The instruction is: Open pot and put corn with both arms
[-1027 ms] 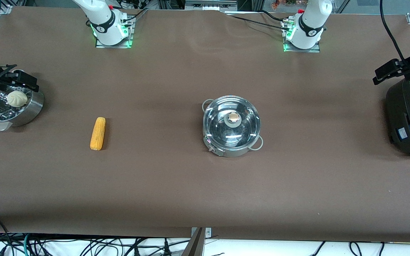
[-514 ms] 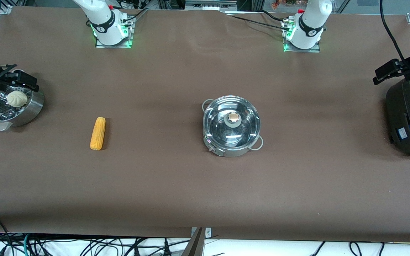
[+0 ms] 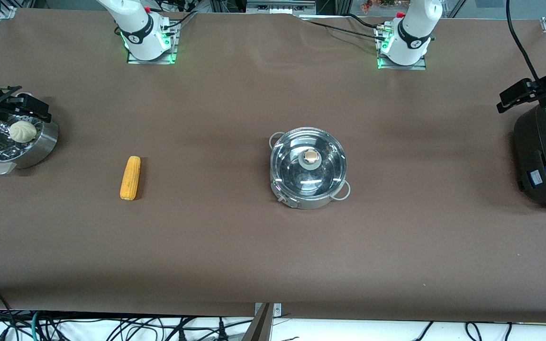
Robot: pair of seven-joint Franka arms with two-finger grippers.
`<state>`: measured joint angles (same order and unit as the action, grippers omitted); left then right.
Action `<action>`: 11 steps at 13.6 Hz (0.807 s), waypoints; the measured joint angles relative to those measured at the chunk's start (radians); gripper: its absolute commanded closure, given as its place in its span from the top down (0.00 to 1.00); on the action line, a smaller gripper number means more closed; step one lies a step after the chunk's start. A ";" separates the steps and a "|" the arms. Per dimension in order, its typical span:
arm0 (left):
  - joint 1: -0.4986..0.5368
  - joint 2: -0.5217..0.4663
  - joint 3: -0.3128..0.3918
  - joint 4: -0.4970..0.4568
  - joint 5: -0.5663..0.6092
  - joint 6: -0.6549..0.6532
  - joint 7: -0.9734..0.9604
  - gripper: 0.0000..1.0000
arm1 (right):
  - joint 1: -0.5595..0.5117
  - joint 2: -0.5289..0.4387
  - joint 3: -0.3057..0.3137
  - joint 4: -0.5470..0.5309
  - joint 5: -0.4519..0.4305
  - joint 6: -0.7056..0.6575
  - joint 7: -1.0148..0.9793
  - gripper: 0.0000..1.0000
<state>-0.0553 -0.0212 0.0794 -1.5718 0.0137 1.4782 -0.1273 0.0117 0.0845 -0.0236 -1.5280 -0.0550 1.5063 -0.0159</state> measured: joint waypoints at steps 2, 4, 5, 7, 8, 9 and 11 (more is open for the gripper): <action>0.000 0.000 0.000 0.000 0.000 0.000 0.000 1.00 | 0.000 0.000 0.000 0.000 0.000 0.000 0.000 1.00; 0.000 0.000 0.000 0.000 0.000 0.000 0.000 1.00 | 0.000 0.000 0.000 0.000 0.000 0.001 0.000 1.00; 0.000 0.000 0.000 0.000 0.000 0.000 0.000 1.00 | 0.000 0.000 0.000 0.000 0.000 0.005 0.000 1.00; 0.000 0.000 0.000 0.000 0.000 0.000 0.000 1.00 | 0.000 0.000 0.000 0.000 0.000 0.011 0.000 1.00; 0.000 0.000 0.000 0.000 0.000 0.000 0.000 1.00 | 0.000 0.000 0.000 0.000 0.000 0.018 0.000 1.00; 0.000 0.000 0.000 0.000 0.000 0.000 0.000 1.00 | 0.000 0.000 0.000 0.000 0.001 0.023 0.000 1.00; 0.000 0.000 0.000 0.000 0.000 0.000 0.000 1.00 | -0.001 0.006 0.000 0.000 0.025 0.036 0.000 1.00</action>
<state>-0.0553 -0.0212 0.0794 -1.5718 0.0137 1.4782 -0.1273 0.0109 0.0907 -0.0236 -1.5284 -0.0299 1.5424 -0.0159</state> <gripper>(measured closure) 0.000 0.000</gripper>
